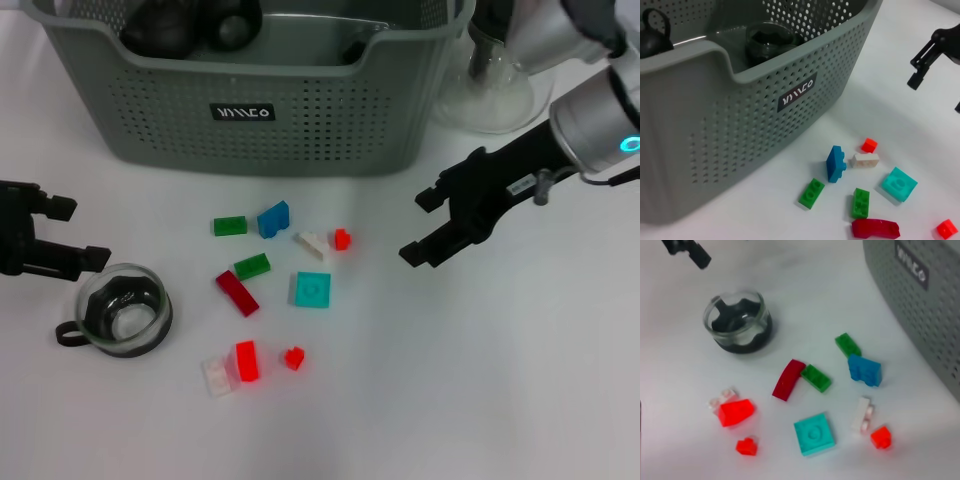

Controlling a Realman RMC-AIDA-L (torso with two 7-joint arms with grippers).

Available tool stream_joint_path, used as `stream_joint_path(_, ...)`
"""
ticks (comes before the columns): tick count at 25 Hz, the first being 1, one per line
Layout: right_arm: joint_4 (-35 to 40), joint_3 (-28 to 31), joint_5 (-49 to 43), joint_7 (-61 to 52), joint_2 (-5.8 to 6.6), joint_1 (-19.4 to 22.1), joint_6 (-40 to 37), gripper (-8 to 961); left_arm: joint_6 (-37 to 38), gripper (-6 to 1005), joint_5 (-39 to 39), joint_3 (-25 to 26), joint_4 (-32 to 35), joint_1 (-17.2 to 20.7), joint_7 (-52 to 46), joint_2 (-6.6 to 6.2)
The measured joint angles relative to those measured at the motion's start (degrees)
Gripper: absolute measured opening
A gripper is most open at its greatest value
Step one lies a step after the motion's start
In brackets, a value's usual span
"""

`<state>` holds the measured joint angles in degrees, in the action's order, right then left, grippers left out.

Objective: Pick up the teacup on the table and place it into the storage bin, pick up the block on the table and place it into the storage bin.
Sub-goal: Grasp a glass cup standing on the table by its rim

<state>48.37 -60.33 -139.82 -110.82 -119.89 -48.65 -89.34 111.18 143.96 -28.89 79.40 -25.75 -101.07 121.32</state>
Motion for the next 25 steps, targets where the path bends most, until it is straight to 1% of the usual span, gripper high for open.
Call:
stream_joint_path(1,0.00,-0.54,-0.28,-0.33,-0.25,-0.20,0.41,887,-0.04,835,0.02,0.01,-0.04,-0.02,0.02,-0.02)
stream_joint_path(7,0.33,-3.41,-0.20,-5.35,-0.39,-1.42,1.69,886,-0.41,834,1.43,-0.33,-0.25,-0.41,0.26,-0.11)
stream_joint_path(15,3.18,-8.78,-0.28,-9.05,-0.43,-0.91,4.05,886,-0.68,832,3.63,-0.63,-0.54,-1.07,1.15,-0.22)
stream_joint_path(20,3.21,-10.11,0.06,-8.63,-0.44,-0.91,4.88,887,-1.22,831,4.20,-0.72,-1.50,-1.26,1.52,-0.23)
stream_joint_path(25,2.83,-10.31,1.99,-7.94,-0.43,-0.92,4.46,887,-2.62,830,6.77,-2.20,-2.47,-1.34,1.53,-0.15)
